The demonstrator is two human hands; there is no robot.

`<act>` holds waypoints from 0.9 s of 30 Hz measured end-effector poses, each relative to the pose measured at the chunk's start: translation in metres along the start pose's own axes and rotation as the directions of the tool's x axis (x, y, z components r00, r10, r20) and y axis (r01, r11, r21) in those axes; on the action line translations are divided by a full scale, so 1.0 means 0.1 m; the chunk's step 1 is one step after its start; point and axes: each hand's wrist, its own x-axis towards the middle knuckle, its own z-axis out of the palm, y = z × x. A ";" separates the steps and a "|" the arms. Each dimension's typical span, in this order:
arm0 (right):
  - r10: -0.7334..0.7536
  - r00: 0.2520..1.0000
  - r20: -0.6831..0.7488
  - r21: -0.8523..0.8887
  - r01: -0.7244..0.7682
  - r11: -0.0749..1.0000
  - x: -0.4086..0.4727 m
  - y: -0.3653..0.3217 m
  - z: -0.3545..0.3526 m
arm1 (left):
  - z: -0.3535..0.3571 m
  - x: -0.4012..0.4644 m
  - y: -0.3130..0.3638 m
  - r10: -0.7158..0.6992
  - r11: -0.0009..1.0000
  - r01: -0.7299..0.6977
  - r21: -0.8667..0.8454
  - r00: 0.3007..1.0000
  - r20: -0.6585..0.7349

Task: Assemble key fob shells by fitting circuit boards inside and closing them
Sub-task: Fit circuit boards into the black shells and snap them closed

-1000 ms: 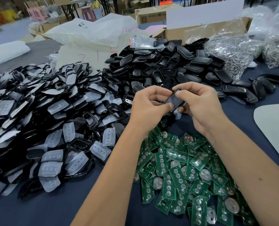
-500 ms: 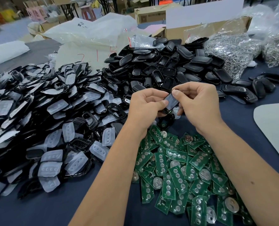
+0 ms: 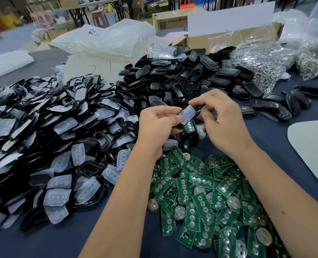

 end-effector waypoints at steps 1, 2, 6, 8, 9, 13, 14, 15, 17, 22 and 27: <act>-0.049 0.999 0.022 -0.044 0.049 0.998 0.00 0.01 0.00 | -0.02 0.01 0.00 -0.022 0.999 0.021 -0.025 1.000 -0.017; -0.080 0.996 0.047 -0.073 0.083 0.994 -0.01 0.02 0.00 | -0.04 0.02 0.01 -0.047 0.998 0.046 -0.052 0.999 -0.026; -0.092 0.992 0.087 -0.108 0.101 0.989 0.00 0.05 0.02 | -0.12 0.04 0.04 -0.148 0.971 0.151 -0.186 0.988 0.032; -0.113 0.992 0.053 -0.114 0.118 0.986 0.02 0.06 0.01 | -0.12 0.03 0.05 -0.160 0.954 0.176 -0.244 0.984 0.084; -0.131 0.991 0.033 -0.118 0.134 0.984 0.03 0.05 0.01 | -0.11 0.03 0.06 -0.161 0.942 0.186 -0.279 0.981 0.110; 0.041 0.997 -0.059 0.132 -0.033 0.991 0.02 0.00 0.04 | -0.05 0.03 0.03 -0.121 0.944 0.161 -0.288 0.981 0.153; 0.158 0.986 -0.052 0.290 -0.136 0.947 0.02 -0.02 0.04 | -0.02 0.02 0.01 -0.082 0.964 0.117 -0.240 0.985 0.151; 0.267 0.963 -0.024 0.433 -0.231 0.871 0.03 -0.03 0.04 | 0.01 0.01 -0.01 -0.038 0.977 0.069 -0.204 0.988 0.152; 0.383 0.921 0.068 0.585 -0.347 0.733 0.03 -0.07 0.03 | 0.06 -0.03 -0.04 0.025 0.982 0.005 -0.188 0.987 0.156; 0.455 0.855 0.248 0.698 -0.483 0.528 0.03 -0.07 0.01 | 0.07 -0.03 -0.05 0.055 0.982 -0.020 -0.188 0.982 0.180; 0.519 0.820 0.242 0.770 -0.488 0.411 0.04 -0.06 0.00 | 0.05 -0.01 -0.06 0.034 0.996 -0.013 -0.092 0.972 0.231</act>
